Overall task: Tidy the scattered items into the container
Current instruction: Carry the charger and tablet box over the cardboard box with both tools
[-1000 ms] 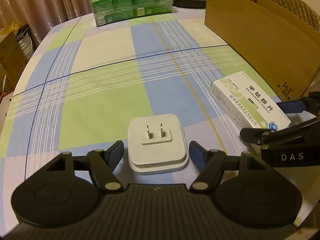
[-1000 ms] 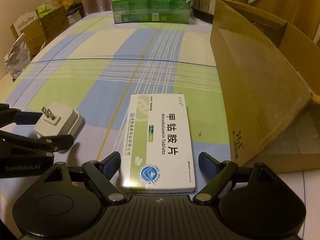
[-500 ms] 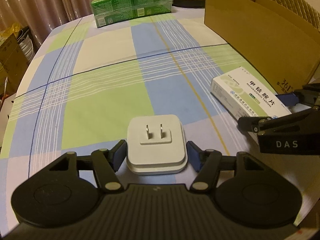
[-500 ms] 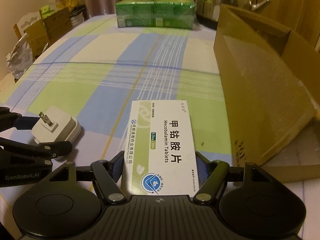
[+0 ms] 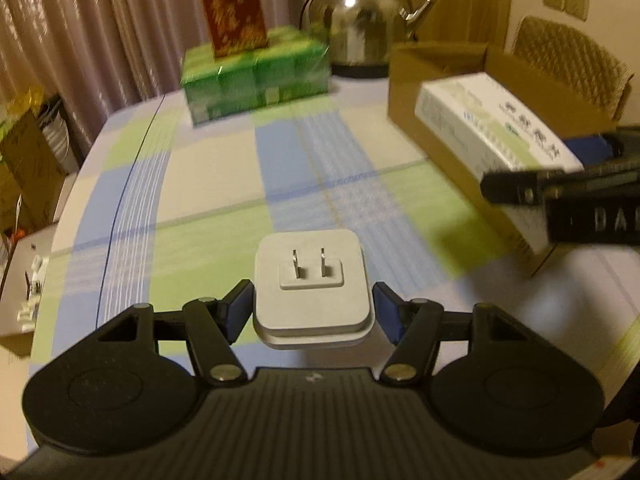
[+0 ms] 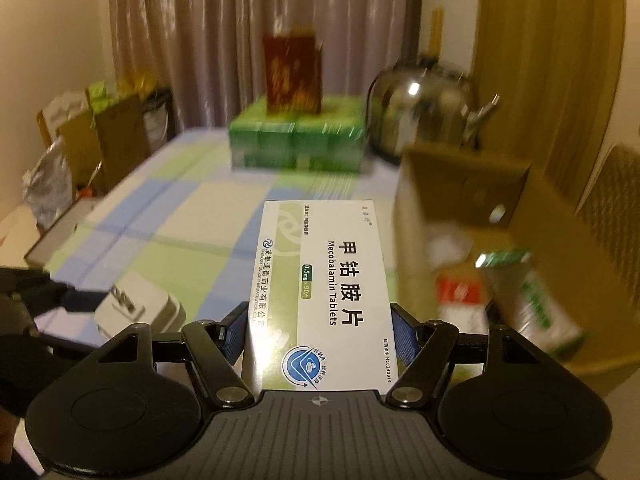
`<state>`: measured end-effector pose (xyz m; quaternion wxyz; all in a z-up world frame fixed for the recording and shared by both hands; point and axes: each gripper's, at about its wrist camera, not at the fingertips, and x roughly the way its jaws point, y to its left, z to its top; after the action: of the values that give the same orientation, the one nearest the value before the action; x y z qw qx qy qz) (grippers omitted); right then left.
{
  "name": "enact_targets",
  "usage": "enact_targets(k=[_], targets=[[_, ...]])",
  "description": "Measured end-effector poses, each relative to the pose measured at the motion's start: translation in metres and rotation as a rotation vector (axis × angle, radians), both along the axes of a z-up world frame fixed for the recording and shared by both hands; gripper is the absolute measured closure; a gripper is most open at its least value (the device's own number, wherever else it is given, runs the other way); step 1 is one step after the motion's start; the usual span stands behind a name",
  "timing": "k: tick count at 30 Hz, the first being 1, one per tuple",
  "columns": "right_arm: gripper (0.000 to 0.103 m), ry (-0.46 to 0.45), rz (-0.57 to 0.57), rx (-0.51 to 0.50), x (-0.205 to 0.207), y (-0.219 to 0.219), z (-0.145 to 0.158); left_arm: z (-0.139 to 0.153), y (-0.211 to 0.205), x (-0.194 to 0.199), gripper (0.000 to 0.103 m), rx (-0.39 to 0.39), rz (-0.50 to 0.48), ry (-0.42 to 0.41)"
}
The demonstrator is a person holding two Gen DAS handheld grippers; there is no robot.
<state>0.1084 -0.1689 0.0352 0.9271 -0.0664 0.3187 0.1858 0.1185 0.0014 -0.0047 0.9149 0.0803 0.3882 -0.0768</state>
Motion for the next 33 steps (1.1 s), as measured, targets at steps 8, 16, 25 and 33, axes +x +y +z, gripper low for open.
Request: enact_targets(k=[8,16,25,33], targets=[[0.035,-0.074,-0.111,-0.022,0.029,-0.063,0.042,0.043,-0.058,0.02,0.043,-0.033,-0.094,-0.084],[0.035,-0.061,-0.233,-0.004,0.06,-0.138,0.051,0.066,-0.136,0.048,0.043,-0.093,-0.197,-0.132],[0.035,-0.045,-0.298,0.024,0.076,-0.186,0.048,0.055,-0.199,0.076,0.043,-0.128,-0.268,-0.111],[0.035,-0.022,-0.303,0.044,0.086,-0.193,0.037,0.044,-0.193,0.083,0.032,-0.136,-0.244,-0.108]])
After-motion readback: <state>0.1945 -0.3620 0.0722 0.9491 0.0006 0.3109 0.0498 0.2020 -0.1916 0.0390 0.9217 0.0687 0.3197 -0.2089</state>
